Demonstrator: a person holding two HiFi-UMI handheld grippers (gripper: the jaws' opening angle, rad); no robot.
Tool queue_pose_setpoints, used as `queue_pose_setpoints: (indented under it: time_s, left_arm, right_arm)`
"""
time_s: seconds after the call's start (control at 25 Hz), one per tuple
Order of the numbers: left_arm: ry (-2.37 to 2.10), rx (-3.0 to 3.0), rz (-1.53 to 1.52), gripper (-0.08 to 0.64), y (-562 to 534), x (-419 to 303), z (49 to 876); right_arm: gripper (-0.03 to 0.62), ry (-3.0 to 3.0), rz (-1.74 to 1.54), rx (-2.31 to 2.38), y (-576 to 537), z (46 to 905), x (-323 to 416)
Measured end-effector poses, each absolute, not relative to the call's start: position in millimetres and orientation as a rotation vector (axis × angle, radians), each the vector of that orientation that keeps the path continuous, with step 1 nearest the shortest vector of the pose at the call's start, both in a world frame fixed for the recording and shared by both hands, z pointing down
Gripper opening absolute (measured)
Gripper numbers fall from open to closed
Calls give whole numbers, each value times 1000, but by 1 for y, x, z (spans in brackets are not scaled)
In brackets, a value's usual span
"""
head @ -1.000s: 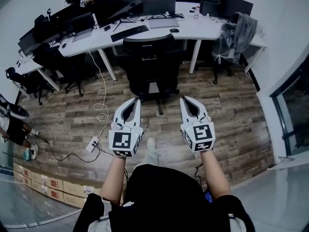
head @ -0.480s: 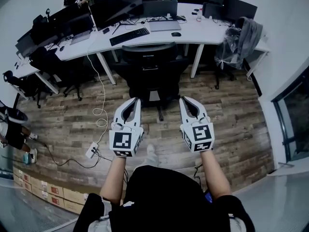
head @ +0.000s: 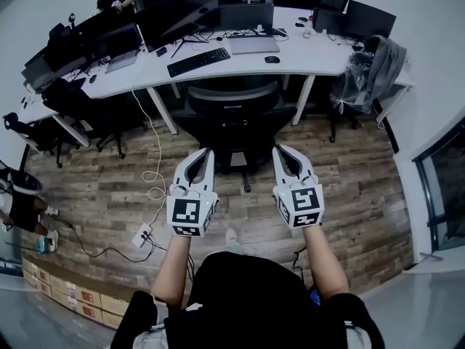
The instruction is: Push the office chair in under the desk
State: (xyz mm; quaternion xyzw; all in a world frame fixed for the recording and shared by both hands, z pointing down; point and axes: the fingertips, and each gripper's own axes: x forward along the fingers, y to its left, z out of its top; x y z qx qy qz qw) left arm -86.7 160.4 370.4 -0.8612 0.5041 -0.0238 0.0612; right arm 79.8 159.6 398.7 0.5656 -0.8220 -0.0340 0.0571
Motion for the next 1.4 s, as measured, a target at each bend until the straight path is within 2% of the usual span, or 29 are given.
queue_pose_setpoints:
  time_s: [0.72,1.4]
  left_arm:
    - [1478,-2679,-62,12,34,-113,375]
    - [1462,-2745,-50,12,-8,-137,394]
  right_arm:
    - [25,-2416,-102,1740,42,399,50]
    - [25,-2340,-190,1731,0,410,21]
